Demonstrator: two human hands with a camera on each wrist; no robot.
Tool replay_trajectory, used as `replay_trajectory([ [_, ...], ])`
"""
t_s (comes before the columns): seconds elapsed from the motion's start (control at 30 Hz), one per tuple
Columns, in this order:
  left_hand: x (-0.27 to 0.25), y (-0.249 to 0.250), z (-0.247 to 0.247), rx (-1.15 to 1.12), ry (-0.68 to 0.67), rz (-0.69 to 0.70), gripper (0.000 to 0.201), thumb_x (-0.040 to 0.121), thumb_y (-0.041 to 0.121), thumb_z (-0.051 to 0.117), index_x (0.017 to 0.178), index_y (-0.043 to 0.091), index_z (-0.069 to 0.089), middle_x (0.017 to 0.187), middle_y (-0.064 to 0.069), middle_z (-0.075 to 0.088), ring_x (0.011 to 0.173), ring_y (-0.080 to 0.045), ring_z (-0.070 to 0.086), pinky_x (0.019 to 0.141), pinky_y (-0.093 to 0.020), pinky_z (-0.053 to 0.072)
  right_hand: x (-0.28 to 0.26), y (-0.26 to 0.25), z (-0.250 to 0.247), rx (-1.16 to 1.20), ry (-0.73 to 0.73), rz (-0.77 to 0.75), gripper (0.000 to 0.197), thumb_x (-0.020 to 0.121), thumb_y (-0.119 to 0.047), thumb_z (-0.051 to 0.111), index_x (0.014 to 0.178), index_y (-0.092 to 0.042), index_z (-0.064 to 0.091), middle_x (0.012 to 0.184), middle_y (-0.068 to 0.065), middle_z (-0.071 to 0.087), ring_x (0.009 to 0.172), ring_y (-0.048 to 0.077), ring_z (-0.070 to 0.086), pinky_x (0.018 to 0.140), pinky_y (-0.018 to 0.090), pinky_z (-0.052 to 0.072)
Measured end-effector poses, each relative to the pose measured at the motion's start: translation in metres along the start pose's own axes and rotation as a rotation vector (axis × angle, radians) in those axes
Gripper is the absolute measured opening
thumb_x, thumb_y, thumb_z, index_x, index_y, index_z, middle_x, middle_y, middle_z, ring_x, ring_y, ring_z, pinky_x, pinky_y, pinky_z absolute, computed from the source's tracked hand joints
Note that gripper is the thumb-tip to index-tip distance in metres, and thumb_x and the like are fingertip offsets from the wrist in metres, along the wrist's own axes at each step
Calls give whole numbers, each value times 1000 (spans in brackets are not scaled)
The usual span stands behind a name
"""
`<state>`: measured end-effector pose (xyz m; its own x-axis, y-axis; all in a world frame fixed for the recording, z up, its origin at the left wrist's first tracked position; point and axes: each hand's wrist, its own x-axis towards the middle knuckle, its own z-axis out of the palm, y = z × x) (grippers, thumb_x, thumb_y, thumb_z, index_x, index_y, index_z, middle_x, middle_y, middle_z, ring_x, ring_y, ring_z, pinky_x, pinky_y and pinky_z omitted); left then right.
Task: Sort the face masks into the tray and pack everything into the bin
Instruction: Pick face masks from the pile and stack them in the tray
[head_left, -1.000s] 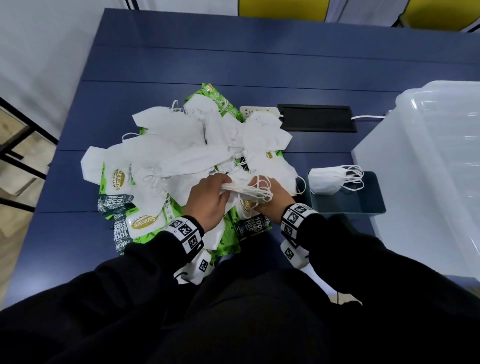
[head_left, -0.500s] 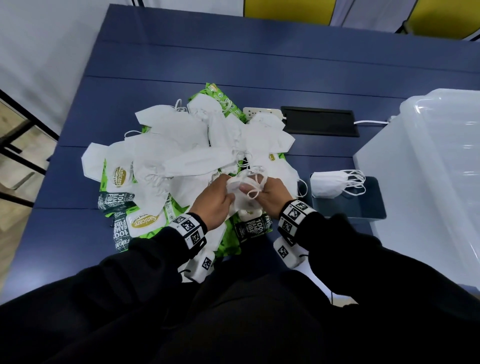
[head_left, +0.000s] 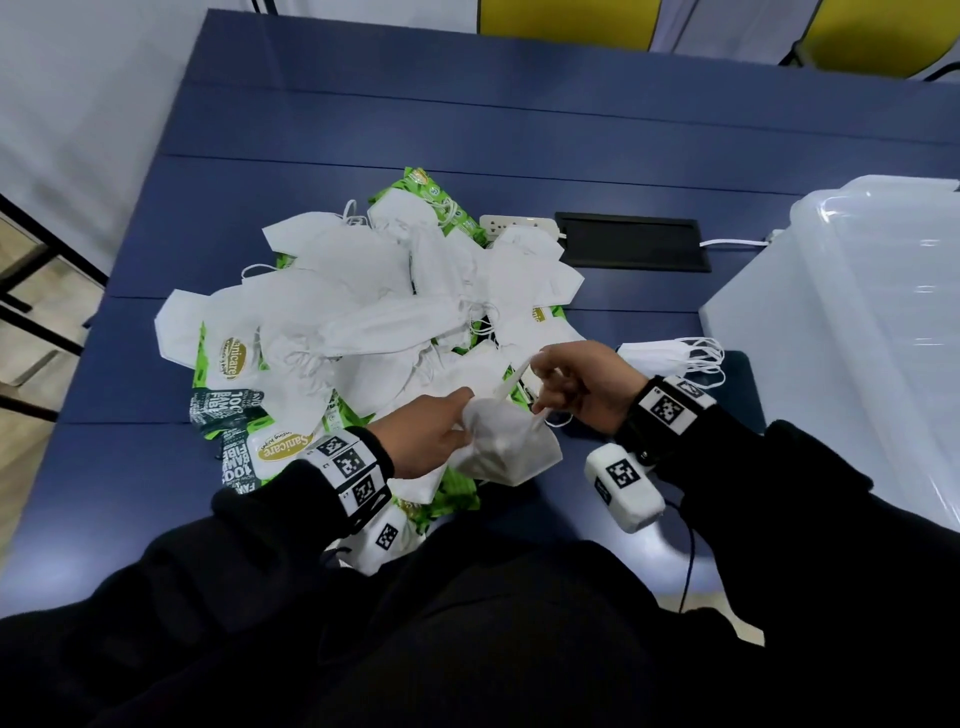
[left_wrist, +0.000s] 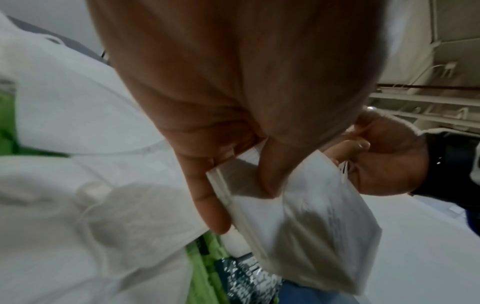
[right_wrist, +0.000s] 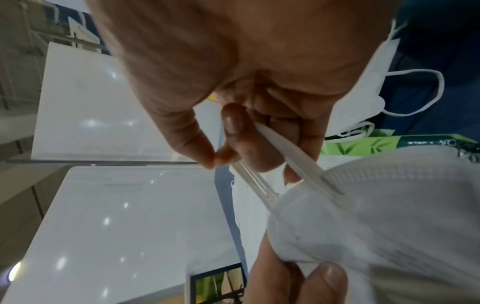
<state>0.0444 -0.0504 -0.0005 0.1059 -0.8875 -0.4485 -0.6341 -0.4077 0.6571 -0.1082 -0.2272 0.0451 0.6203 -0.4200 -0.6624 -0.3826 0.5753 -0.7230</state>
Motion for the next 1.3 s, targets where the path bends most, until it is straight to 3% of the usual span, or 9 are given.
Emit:
replay_trajectory([
  [0.17,-1,17,-3,-38,-91,53,18,101,22,58,116,19,49,106,0,65,96,-20,57,76,-31,39,-4,7,3,-119,-43,-52,33,95,-8,64,69,-14,45,52,-2,23,39,10,17,45,20,14],
  [0.3,-4,29,5,-115,-78,7,44,99,22,58,141,22,43,123,-2,62,110,-23,57,91,-35,46,-6,16,6,-314,-5,-102,38,94,-13,69,68,-18,42,51,-1,28,38,10,20,41,18,15],
  [0.47,1,41,15,-171,-34,28,37,103,35,57,133,16,46,118,-7,64,107,-27,59,91,-38,44,-12,17,3,-95,55,-83,51,99,-27,64,58,-23,33,52,-3,20,40,9,15,45,18,11],
  [0.67,3,36,11,-336,27,-48,31,102,30,59,130,16,56,127,-3,64,121,-24,57,105,-38,43,-17,4,-23,-20,183,-137,17,95,-22,68,105,-9,63,67,7,59,62,25,61,68,39,53],
  [0.77,2,36,8,-465,68,-106,34,99,34,64,127,15,58,124,6,63,118,-18,58,105,-38,44,-17,8,-43,-117,127,-111,37,89,-32,75,118,-15,61,94,9,71,89,28,71,88,48,55],
  [0.9,13,24,18,-603,93,-186,80,74,61,72,143,25,54,144,6,59,133,-15,55,116,-43,40,-20,28,-48,-377,-21,83,70,68,-58,79,115,-8,68,98,13,67,88,32,61,85,48,58],
  [1.07,18,47,27,-652,109,-147,38,89,30,71,122,14,62,118,2,70,110,-13,66,105,-38,48,-26,42,-42,-546,-122,-8,23,94,-24,72,112,-10,69,92,4,74,79,19,73,64,50,61],
  [1.17,21,53,33,-691,113,-131,44,83,33,69,122,13,63,117,-1,72,109,-18,68,100,-40,52,-29,43,-50,-613,-83,-142,18,96,-17,69,110,-6,68,94,10,72,76,24,71,66,58,59],
  [1.3,28,58,38,-692,1,-87,24,99,8,60,123,12,61,107,-15,74,88,-28,73,68,-36,58,-35,32,-77,-552,22,-278,8,95,-12,69,101,-7,67,87,14,67,72,30,63,61,45,56],
])
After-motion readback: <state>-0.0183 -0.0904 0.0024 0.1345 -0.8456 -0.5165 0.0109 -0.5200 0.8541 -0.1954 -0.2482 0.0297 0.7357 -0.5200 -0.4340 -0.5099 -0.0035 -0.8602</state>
